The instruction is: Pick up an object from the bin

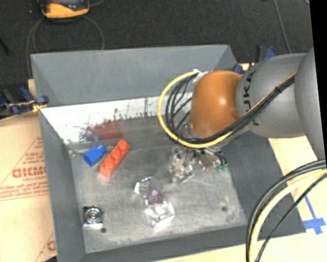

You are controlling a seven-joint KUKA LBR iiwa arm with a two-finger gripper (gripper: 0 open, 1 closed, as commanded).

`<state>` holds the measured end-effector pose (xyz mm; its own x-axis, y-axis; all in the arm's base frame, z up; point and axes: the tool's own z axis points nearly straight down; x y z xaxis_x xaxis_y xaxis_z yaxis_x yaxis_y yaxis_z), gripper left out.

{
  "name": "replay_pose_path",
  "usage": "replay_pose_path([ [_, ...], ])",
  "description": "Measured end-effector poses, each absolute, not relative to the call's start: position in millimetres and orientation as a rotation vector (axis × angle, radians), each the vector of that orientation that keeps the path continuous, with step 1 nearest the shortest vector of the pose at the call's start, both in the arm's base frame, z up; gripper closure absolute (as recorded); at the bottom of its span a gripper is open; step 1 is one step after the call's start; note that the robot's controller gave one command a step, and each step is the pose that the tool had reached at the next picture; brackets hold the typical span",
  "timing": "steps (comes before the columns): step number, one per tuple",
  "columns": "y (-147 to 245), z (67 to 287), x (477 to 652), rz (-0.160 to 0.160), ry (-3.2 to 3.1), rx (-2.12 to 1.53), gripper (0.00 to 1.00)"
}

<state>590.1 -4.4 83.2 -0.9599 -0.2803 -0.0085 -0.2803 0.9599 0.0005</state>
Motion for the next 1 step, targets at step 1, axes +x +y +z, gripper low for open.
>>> replay_pose_path([
  [1, 1.9, 179.5, 529.2, -0.004, 3.083, -0.559, 1.00],
])
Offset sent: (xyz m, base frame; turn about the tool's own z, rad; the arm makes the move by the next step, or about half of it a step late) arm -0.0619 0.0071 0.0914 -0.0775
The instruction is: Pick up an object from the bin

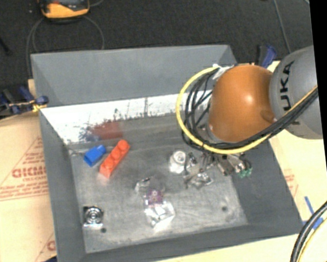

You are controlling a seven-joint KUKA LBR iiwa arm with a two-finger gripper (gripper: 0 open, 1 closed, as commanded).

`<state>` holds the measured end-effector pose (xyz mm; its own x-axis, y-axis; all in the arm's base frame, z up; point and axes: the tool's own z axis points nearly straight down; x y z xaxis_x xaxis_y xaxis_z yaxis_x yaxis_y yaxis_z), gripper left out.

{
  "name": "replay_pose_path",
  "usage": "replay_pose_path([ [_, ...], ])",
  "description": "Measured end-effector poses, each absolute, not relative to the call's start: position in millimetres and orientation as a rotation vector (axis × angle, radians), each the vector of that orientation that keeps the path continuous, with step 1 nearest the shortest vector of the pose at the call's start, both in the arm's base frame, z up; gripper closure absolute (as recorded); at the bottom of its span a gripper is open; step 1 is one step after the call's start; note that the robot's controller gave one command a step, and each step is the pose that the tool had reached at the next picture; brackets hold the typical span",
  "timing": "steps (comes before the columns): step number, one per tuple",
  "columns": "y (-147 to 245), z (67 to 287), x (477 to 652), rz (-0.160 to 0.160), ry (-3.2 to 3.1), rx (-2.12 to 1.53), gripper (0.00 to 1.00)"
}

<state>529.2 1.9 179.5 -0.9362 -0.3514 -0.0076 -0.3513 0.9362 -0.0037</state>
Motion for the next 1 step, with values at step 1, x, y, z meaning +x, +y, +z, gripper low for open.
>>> replay_pose_path([
  [1, -35.5, 172.7, 539.2, -0.003, 3.040, -0.773, 1.00],
])
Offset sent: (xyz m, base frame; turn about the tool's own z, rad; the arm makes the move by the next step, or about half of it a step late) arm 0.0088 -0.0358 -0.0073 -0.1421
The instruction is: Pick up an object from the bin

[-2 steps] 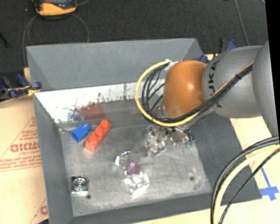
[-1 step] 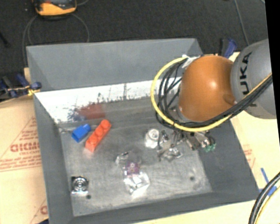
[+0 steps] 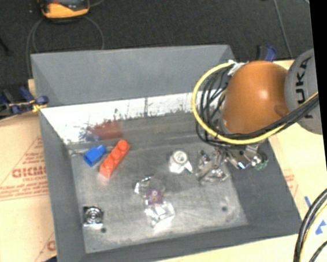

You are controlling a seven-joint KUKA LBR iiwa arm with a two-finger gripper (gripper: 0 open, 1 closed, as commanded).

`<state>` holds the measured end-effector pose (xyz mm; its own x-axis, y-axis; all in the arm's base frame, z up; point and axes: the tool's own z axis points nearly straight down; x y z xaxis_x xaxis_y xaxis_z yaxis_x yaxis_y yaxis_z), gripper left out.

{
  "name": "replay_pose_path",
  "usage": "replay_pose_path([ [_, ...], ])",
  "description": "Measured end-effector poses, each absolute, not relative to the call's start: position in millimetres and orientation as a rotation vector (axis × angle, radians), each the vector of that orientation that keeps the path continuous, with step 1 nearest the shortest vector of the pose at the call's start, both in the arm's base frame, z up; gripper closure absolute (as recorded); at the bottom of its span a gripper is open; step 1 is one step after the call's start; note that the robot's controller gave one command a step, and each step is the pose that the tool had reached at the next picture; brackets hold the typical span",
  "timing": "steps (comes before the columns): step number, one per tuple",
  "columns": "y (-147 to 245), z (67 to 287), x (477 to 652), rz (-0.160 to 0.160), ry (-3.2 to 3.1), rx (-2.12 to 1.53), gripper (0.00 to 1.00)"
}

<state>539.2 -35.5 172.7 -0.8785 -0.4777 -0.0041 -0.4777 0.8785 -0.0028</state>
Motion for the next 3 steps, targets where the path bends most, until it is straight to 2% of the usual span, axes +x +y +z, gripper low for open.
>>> replay_pose_path([
  [1, -47, 283, 541.1, -0.005, 2.815, -1.379, 1.00],
  [2, 58, 236, 573.0, 0.004, 3.026, -0.832, 1.00],
  [3, 108, 181, 571.4, 0.002, 2.632, -1.714, 1.00],
])
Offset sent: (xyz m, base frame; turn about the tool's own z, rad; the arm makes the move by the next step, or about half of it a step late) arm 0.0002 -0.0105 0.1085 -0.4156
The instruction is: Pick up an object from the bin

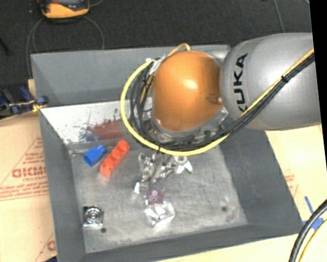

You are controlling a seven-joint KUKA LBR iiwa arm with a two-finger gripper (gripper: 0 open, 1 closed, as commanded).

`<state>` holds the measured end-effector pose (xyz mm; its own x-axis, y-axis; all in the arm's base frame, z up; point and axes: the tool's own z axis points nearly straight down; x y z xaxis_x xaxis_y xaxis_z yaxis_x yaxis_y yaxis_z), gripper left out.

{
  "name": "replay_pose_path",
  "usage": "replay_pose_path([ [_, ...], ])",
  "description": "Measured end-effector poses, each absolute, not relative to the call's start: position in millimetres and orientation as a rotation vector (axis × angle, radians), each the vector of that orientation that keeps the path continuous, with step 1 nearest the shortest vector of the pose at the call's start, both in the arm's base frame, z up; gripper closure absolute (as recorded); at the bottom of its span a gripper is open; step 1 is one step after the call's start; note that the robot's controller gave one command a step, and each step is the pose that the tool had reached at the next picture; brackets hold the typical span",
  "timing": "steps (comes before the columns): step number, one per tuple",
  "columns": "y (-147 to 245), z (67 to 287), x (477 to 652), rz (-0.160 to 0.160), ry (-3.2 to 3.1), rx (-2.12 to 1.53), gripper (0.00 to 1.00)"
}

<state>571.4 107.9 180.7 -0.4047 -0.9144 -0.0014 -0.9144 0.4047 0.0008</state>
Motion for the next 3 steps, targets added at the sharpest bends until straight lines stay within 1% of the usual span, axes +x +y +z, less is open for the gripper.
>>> replay_pose_path([
  [1, 70, 243, 605.2, -0.010, 2.616, -1.721, 1.00],
  [2, 97, 216, 620.6, 0.003, 2.944, -1.086, 1.00],
  [3, 55, 158, 610.5, 0.000, 3.085, -0.594, 1.00],
])
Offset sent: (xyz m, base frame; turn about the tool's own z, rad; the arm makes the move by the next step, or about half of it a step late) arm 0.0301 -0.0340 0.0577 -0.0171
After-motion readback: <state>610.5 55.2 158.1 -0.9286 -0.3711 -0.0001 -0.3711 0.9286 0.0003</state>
